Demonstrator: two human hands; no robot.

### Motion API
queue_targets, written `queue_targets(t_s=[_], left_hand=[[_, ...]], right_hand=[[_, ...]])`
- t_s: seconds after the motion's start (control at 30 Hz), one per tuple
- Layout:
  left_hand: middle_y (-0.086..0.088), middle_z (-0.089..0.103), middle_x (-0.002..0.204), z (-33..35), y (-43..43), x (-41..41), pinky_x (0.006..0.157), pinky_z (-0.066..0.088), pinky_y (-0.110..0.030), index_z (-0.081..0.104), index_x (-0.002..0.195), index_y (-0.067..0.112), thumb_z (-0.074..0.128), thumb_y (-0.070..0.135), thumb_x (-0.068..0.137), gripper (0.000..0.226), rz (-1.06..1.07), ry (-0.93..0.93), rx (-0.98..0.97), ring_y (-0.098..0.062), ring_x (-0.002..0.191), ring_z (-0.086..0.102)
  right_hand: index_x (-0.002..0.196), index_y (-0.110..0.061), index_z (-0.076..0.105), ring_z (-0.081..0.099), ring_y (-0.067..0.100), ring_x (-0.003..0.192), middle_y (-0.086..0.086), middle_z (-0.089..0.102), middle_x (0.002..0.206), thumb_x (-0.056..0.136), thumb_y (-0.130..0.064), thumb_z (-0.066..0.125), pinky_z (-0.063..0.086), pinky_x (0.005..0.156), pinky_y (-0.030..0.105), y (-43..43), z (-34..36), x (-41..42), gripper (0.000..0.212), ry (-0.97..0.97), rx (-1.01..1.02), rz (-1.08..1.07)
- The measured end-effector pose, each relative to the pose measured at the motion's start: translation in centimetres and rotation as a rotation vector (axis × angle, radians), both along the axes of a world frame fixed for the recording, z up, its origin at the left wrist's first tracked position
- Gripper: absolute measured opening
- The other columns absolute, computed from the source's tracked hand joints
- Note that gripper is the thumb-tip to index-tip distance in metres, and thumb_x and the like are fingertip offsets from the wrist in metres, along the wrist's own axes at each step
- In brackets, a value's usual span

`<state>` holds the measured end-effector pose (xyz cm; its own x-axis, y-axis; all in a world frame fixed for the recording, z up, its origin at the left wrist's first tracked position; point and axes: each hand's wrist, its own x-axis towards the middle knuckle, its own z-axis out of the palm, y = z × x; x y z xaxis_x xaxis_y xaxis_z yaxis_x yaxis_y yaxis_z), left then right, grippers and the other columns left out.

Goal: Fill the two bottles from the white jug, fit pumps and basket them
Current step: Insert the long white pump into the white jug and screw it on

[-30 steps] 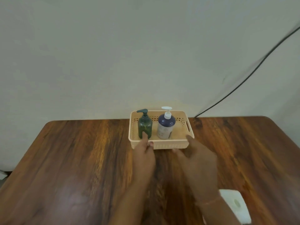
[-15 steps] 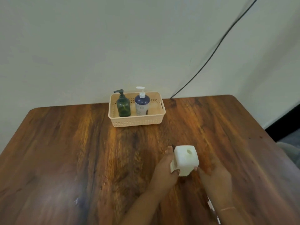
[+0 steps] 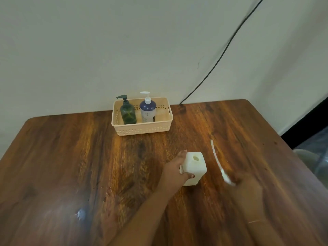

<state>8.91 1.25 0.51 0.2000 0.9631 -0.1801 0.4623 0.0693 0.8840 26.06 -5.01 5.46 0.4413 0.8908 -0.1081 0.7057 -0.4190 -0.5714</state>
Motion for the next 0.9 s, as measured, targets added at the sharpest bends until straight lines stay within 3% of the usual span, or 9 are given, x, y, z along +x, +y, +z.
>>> queue_targets(t_s=[0.07, 0.13, 0.23, 0.33, 0.43, 0.5, 0.6, 0.8, 0.9], left_hand=[[0.006, 0.03, 0.152, 0.1, -0.1, 0.0, 0.112, 0.028, -0.032, 0.029, 0.143, 0.021, 0.073, 0.012, 0.075, 0.081, 0.015, -0.012, -0.016, -0.014, 0.14, 0.027], [0.005, 0.031, 0.151, 0.1, -0.1, 0.0, 0.112, 0.027, -0.03, 0.031, 0.143, 0.019, 0.074, 0.011, 0.074, 0.081, 0.012, -0.004, -0.002, -0.014, 0.14, 0.027], [0.006, 0.032, 0.151, 0.2, -0.2, -0.1, 0.112, 0.026, -0.03, 0.031, 0.142, 0.019, 0.074, 0.012, 0.073, 0.082, 0.007, 0.019, 0.009, -0.013, 0.14, 0.026], [0.006, 0.032, 0.151, 0.3, -0.1, 0.0, 0.112, 0.026, -0.031, 0.031, 0.142, 0.02, 0.074, 0.012, 0.073, 0.082, 0.013, 0.011, -0.004, -0.014, 0.14, 0.026], [0.007, 0.031, 0.151, 0.5, -0.1, 0.0, 0.112, 0.027, -0.032, 0.03, 0.143, 0.02, 0.073, 0.012, 0.074, 0.081, 0.005, 0.011, -0.009, -0.014, 0.14, 0.026], [0.007, 0.03, 0.151, 0.5, -0.1, 0.0, 0.112, 0.027, -0.032, 0.031, 0.143, 0.02, 0.073, 0.011, 0.074, 0.081, 0.005, 0.002, -0.01, -0.014, 0.14, 0.026], [0.006, 0.031, 0.152, 0.4, -0.1, -0.1, 0.113, 0.027, -0.034, 0.032, 0.142, 0.02, 0.074, 0.011, 0.073, 0.081, 0.014, 0.0, -0.02, -0.014, 0.14, 0.026], [0.006, 0.031, 0.151, 0.7, -0.1, 0.0, 0.112, 0.029, -0.034, 0.032, 0.142, 0.021, 0.075, 0.014, 0.073, 0.082, 0.011, 0.048, -0.005, -0.016, 0.14, 0.028], [0.005, 0.042, 0.146, 0.6, -0.1, -0.1, 0.11, 0.036, -0.039, 0.035, 0.14, 0.028, 0.076, 0.017, 0.07, 0.082, 0.012, 0.039, -0.016, -0.02, 0.133, 0.039]], right_hand=[[0.081, -0.019, 0.073, 0.054, 0.01, 0.062, 0.001, 0.065, 0.073, 0.072, -0.011, 0.074, 0.038, 0.051, 0.013, 0.3, 6.1, 0.5, 0.012, -0.008, 0.057, 0.105], [0.07, -0.031, 0.072, 0.059, 0.005, 0.059, -0.011, 0.066, 0.063, 0.07, -0.015, 0.075, 0.041, 0.05, 0.014, -0.2, 11.8, 0.6, 0.016, -0.068, -0.043, 0.267], [0.072, -0.035, 0.074, 0.061, -0.002, 0.063, -0.015, 0.067, 0.057, 0.071, -0.021, 0.073, 0.042, 0.046, 0.011, -0.3, 15.2, 0.6, 0.014, -0.238, -0.196, 0.447], [0.071, -0.031, 0.075, 0.061, 0.005, 0.059, -0.011, 0.066, 0.058, 0.073, -0.02, 0.069, 0.04, 0.043, 0.009, 0.7, 15.7, -0.1, 0.013, -0.369, -0.32, 0.54], [0.04, -0.026, 0.05, 0.045, 0.004, 0.043, -0.005, 0.048, 0.04, 0.072, -0.015, 0.067, 0.03, 0.036, 0.013, 2.1, 15.0, -0.7, 0.037, -0.437, -0.401, 0.576], [0.044, -0.019, 0.047, 0.044, 0.006, 0.045, -0.004, 0.044, 0.046, 0.072, -0.014, 0.066, 0.03, 0.041, 0.014, 3.2, 14.5, -1.2, 0.034, -0.474, -0.439, 0.606], [0.063, -0.011, 0.063, 0.055, 0.012, 0.055, 0.0, 0.056, 0.058, 0.074, -0.012, 0.065, 0.041, 0.048, 0.019, 5.5, 14.7, -2.2, 0.011, -0.504, -0.525, 0.665], [0.077, -0.006, 0.068, 0.055, 0.012, 0.061, 0.002, 0.057, 0.064, 0.075, -0.009, 0.067, 0.046, 0.057, 0.021, 10.8, 15.1, -7.6, 0.004, -0.823, -0.587, 0.873], [0.077, -0.009, 0.065, 0.056, 0.017, 0.078, 0.003, 0.055, 0.072, 0.077, -0.014, 0.069, 0.05, 0.075, 0.027, 12.4, 11.5, -10.6, 0.007, -0.931, -0.673, 0.958]])
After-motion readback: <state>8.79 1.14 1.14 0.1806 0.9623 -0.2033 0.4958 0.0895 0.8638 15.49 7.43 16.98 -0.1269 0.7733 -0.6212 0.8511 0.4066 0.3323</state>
